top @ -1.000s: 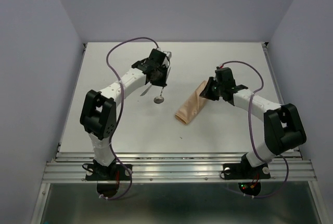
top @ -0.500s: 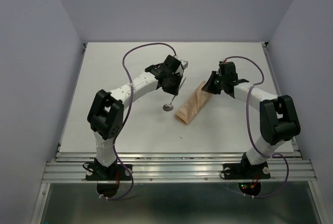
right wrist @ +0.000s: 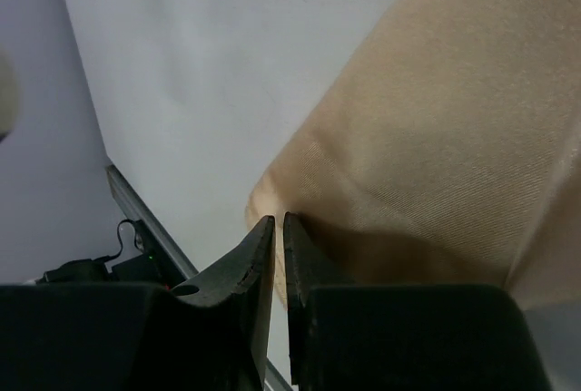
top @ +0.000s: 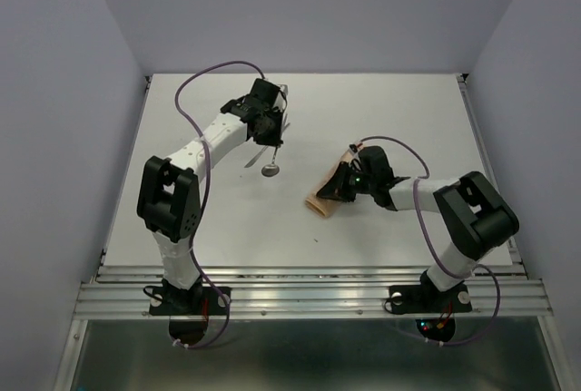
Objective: Fold the napkin into a case and place the utensils inside
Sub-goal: Smooth out the smaller rectangle-folded napkin at the center of the board, then insert the spoon into the folded napkin.
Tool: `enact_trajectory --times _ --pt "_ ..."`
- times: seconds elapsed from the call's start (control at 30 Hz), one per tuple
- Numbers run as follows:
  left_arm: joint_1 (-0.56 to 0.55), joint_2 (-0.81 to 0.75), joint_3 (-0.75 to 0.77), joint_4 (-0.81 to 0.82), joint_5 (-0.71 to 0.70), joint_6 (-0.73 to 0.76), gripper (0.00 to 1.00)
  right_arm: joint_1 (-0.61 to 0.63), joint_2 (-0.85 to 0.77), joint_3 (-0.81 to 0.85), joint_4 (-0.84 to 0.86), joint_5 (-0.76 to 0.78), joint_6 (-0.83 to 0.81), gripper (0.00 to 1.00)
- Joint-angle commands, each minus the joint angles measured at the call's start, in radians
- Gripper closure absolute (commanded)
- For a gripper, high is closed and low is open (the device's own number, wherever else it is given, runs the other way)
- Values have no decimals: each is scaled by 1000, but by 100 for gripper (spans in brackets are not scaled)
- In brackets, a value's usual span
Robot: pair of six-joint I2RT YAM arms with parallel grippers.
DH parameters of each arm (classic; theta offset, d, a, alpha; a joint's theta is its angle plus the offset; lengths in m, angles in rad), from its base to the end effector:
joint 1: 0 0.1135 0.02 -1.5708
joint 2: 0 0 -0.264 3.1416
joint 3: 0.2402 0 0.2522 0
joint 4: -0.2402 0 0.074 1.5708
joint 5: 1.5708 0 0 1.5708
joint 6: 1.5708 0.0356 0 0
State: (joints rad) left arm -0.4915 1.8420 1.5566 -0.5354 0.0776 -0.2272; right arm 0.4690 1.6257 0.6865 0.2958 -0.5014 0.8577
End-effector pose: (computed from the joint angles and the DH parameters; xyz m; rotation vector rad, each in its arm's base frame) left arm 0.3666 -0.1994 0.2763 0.3573 2.4059 -0.4250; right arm 0.2703 0.1562 0.1517 0.1630 2.4301 1.2313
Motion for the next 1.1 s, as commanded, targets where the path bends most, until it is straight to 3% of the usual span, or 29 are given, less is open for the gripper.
enact_trajectory --times 0.0,0.2,0.43,0.6,0.77,1.07 --pt "-13 -76 17 5 10 -12 100 22 121 -53 177 -6 69 86" --pt "-13 -76 7 14 25 -17 100 22 165 -47 125 26 34 87" --pt "-22 -66 26 22 59 -1 100 22 -32 77 -99 116 -93 85" --pt "-91 -38 71 15 67 43 100 -130 -127 197 -257 218 -170 84" --pt "-163 32 138 2 79 94 100 -306 -9 324 -401 274 -246 83" --pt "-275 134 194 -46 97 201 100 -368 224 534 -486 417 -278 83"
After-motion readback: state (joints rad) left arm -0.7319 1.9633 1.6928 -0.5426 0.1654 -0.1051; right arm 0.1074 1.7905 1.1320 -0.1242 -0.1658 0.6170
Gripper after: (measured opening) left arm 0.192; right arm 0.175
